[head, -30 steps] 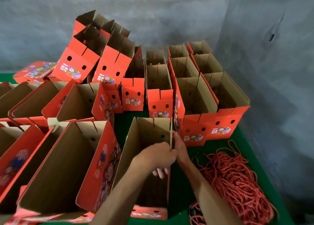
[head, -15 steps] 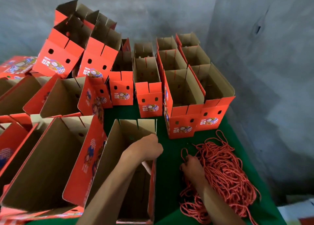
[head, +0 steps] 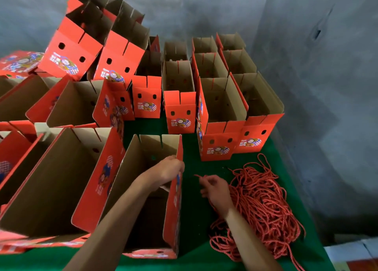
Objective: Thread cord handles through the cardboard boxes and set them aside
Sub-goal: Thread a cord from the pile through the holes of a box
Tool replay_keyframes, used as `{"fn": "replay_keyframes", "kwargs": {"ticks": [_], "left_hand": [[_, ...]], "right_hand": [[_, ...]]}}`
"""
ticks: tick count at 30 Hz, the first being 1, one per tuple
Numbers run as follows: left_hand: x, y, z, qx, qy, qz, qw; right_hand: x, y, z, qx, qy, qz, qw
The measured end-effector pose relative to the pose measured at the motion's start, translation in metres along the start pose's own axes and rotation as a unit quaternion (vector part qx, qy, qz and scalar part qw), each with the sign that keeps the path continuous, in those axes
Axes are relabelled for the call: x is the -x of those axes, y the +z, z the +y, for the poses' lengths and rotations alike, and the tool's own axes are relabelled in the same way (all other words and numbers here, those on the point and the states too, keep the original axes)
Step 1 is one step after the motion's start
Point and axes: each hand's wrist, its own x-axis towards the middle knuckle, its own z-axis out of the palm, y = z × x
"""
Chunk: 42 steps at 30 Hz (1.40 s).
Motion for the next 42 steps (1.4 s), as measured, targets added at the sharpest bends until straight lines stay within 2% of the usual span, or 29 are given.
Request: {"fn": "replay_keyframes", "kwargs": {"ticks": [1, 2, 6, 9, 11, 14, 16, 19, 21, 23, 26, 30, 34, 38, 42], "left_hand": [[0.0, -0.001, -0.001, 0.003, -0.006, 0.002, 1.0], [0.0, -0.002, -0.002, 0.005, -0.011, 0.004, 1.0], [-0.002, 0.0, -0.006, 0.008, -0.016, 0.012, 1.0], [-0.003, 0.002, -0.011, 0.02, -0.012, 0.02, 1.0], [-0.003, 0.001, -0.015, 0.031, -0.016, 0.026, 0.999], [-0.002, -0.001, -0.021, 0.066, -0.025, 0.016, 0.997], [-0.001, -0.003, -0.025, 0.086, -0.027, 0.008, 0.996], [-0.002, -0.005, -0.031, 0.112, -0.029, 0.001, 0.993], [-0.003, -0.005, -0.033, 0.128, -0.03, 0.0, 0.991], [-0.003, -0.005, -0.035, 0.135, -0.026, -0.002, 0.991], [-0.004, -0.006, -0.038, 0.147, -0.024, -0.006, 0.989], [-0.005, -0.006, -0.042, 0.168, -0.025, -0.007, 0.985], [-0.01, -0.007, -0.047, 0.185, -0.016, -0.006, 0.983], [-0.025, -0.01, -0.055, 0.203, -0.009, -0.015, 0.979], [-0.034, -0.015, -0.069, 0.227, -0.004, -0.03, 0.974]], "right_hand": [[0.001, 0.001, -0.005, -0.073, 0.012, -0.013, 0.997], [0.003, 0.001, -0.008, -0.098, 0.014, -0.019, 0.995], [0.015, -0.004, 0.0, -0.069, -0.021, -0.039, 0.997], [0.027, -0.003, 0.008, -0.064, -0.007, -0.029, 0.998], [0.031, -0.004, 0.012, -0.024, 0.009, -0.007, 1.0], [0.032, -0.01, 0.018, 0.101, 0.003, 0.001, 0.995], [0.032, -0.015, 0.021, 0.181, 0.01, -0.025, 0.983], [0.037, -0.016, 0.027, 0.308, 0.006, -0.105, 0.946], [0.041, -0.015, 0.035, 0.354, -0.012, -0.12, 0.927], [0.043, -0.013, 0.042, 0.356, -0.012, -0.103, 0.929], [0.041, -0.011, 0.047, 0.282, 0.033, -0.085, 0.955], [0.046, 0.0, 0.049, 0.239, 0.039, -0.097, 0.965], [0.051, 0.018, 0.05, 0.364, -0.025, -0.052, 0.93], [0.051, 0.036, 0.047, 0.443, 0.023, -0.094, 0.891], [0.052, 0.041, 0.04, 0.415, 0.046, -0.119, 0.901]]}}
